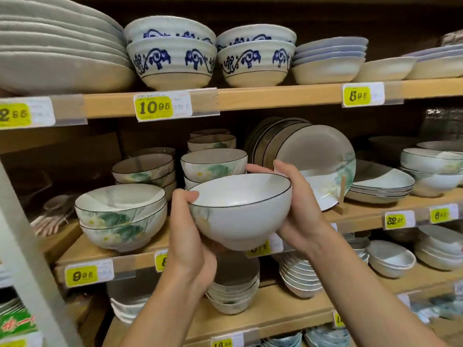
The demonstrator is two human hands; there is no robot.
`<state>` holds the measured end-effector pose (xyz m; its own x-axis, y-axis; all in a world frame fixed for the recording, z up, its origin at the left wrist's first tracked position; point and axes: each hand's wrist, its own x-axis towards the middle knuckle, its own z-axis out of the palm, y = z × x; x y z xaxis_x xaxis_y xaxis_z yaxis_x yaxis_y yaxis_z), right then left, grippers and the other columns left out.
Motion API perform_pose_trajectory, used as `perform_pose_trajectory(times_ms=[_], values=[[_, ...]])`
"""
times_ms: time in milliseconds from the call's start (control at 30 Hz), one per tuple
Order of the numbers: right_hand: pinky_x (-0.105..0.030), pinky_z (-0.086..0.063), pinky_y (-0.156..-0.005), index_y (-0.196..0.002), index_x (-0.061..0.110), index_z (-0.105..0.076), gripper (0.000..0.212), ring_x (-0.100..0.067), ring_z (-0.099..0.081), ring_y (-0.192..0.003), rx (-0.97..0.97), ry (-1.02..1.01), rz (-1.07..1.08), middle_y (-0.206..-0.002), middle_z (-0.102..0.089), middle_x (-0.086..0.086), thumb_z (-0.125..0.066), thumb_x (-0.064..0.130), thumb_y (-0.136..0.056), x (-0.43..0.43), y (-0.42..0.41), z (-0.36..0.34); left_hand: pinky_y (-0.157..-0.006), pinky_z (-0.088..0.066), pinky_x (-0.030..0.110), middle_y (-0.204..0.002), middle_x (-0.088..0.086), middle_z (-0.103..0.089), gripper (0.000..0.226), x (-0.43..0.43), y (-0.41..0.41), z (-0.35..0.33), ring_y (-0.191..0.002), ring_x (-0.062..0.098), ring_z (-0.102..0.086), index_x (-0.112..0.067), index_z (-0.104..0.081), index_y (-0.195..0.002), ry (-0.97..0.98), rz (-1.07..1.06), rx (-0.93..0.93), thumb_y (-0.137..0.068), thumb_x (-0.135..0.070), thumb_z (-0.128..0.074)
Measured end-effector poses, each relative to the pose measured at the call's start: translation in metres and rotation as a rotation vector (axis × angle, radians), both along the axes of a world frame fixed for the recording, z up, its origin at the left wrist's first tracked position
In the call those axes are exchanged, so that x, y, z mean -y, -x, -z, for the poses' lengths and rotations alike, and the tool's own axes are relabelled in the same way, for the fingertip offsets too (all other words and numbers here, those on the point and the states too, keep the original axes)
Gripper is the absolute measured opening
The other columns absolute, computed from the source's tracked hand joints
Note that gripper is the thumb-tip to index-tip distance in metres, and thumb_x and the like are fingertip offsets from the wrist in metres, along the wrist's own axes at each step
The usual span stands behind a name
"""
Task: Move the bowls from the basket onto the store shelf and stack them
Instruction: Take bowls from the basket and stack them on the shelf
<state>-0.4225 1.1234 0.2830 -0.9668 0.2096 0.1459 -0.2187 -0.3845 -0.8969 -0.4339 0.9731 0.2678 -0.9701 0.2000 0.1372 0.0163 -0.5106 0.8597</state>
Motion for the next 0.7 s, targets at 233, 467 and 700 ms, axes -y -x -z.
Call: perform_pose_trajectory(times_ms=[233,467,700], values=[[-0.031,-0.050,-0.067,-0.113,0.011,-0.070,0.044,-0.029,-0.063,-0.088,0.066,0.129,-0.111,-0.114,-0.068,-0.019,-0.049,0.033,-0.081,-0.012,0.014,-0.001,-0.058,-0.046,0.030,-0.092,0.004,-0.075,0.033,-0.009,0.003,-0.012,-0.072,0.018,-0.068,-0.025,-0.069,-0.093,0.075,0.000,0.014,-0.085,-0.040,-0.040],[-0.032,-0.050,-0.067,-0.107,0.035,-0.062,0.028,-0.023,-0.061,-0.095,-0.094,0.068,0.246,-0.100,-0.063,0.003,-0.047,0.036,-0.082,-0.008,0.005,-0.003,-0.086,-0.055,0.037,-0.128,-0.013,-0.061,0.082,-0.028,-0.024,-0.002,-0.110,0.005,-0.064,-0.045,-0.038,-0.135,0.085,-0.147,-0.198,-0.064,-0.077,-0.062],[-0.026,-0.049,-0.089,-0.112,0.050,-0.059,0.044,0.002,-0.058,-0.108,-0.251,-0.127,0.322,-0.112,-0.063,0.022,-0.048,0.063,-0.071,-0.014,-0.012,0.011,-0.093,-0.051,0.049,-0.121,-0.001,-0.065,0.089,-0.037,-0.020,-0.008,-0.112,0.024,-0.064,-0.035,-0.048,-0.132,0.087,-0.263,-0.237,-0.050,-0.061,-0.070]])
